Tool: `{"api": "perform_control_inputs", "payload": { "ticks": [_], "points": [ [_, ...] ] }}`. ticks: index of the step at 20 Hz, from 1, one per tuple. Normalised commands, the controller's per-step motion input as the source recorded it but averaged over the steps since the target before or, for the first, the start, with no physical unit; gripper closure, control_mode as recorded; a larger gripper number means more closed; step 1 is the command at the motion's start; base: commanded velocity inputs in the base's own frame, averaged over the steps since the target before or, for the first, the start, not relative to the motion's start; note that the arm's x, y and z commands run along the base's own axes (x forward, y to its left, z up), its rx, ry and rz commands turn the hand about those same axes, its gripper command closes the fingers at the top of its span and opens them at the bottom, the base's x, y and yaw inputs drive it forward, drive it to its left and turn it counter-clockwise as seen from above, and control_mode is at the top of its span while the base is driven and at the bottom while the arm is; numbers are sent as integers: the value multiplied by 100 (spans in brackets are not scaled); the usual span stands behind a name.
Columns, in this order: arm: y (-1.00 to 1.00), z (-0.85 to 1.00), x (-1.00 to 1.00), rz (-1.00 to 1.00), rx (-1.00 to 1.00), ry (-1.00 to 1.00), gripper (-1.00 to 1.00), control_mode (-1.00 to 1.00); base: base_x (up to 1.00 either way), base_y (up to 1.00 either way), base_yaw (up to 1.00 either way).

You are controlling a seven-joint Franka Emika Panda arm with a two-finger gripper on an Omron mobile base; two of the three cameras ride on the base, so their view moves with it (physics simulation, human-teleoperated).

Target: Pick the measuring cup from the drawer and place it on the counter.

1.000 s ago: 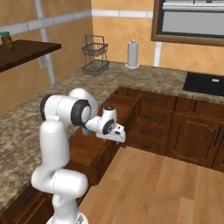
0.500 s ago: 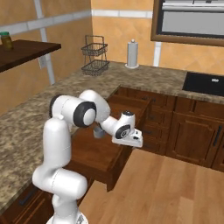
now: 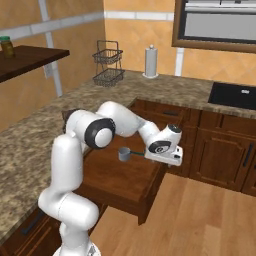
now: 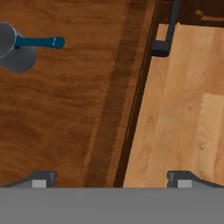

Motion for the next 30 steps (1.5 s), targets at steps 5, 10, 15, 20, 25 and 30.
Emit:
{"api": "perform_control_inputs", "payload": {
  "ticks": [5, 10, 15, 20, 25, 30],
  "points": [
    [51, 100, 0, -9, 0, -5, -100, -100, 0, 0, 0],
    [82, 72, -11, -36, -1, 2, -100, -100, 0, 0, 0],
    [91, 23, -24, -54, 2, 14, -100, -100, 0, 0, 0],
    [49, 0, 5, -73, 3, 22, -100, -100, 0, 0, 0],
    [0, 0, 31, -62, 21, 26, -100, -100, 0, 0, 0],
    [-14, -2, 29, -23, 36, 11, -100, -100, 0, 0, 0]
  ]
}}
